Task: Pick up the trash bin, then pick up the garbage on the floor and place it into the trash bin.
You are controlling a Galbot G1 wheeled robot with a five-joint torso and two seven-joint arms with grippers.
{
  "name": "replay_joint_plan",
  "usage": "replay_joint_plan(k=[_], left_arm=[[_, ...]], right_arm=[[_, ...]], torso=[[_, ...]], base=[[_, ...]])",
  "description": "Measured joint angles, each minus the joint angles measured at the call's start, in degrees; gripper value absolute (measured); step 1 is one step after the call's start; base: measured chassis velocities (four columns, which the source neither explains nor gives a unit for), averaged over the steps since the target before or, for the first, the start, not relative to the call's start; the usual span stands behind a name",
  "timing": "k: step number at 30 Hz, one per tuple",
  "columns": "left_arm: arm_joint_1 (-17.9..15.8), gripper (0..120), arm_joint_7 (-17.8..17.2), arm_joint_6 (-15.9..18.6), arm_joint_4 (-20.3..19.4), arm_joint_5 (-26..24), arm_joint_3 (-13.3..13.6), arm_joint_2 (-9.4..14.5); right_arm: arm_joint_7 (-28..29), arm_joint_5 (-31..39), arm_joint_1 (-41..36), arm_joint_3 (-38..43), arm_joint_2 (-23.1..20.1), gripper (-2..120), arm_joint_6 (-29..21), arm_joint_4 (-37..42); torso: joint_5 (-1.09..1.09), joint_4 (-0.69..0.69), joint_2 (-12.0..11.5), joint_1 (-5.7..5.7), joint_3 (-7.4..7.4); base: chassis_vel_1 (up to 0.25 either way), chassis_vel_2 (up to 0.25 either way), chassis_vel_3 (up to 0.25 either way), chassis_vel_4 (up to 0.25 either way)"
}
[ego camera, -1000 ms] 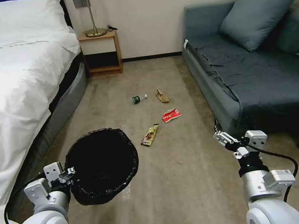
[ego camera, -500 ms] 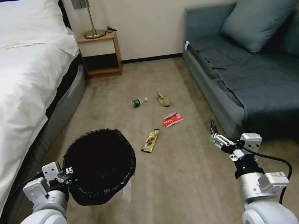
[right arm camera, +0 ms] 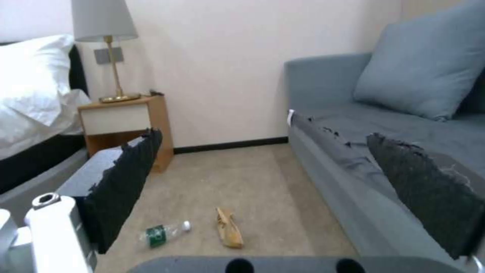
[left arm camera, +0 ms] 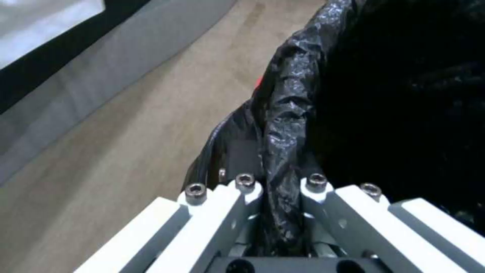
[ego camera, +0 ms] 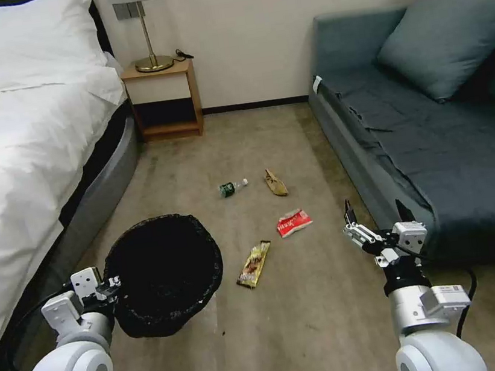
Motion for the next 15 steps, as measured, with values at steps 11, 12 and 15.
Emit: replay_joint_plan(k=[11,12,15], left_arm=[[-0.24,2,0.04,0.0,1.01,0.07,-0.14,-0.28],[-0.24,2,0.05,0.0,1.05,0.07,-0.19,-0.3],[-0.24,2,0.09,0.0,1.1,0.09,-0.4,-0.35]], right_arm=[[0.06,-0.57,0.28,0.37,-0.5,100,1.06,-0.68],[0.05,-0.84,0.3,0.34,-0.52,100,1.33,-0.84],[0.06,-1.64,0.46,0.29,-0.67,100,1.69,-1.15]], torso=[[-0.02,0.0,0.0,0.0,0.0],[0.02,0.0,0.0,0.0,0.0],[-0.01,0.0,0.0,0.01,0.01]], base=[[-0.22,0.215,0.216,-0.213],[-0.175,0.17,0.153,-0.186],[-0.158,0.152,0.125,-0.122]])
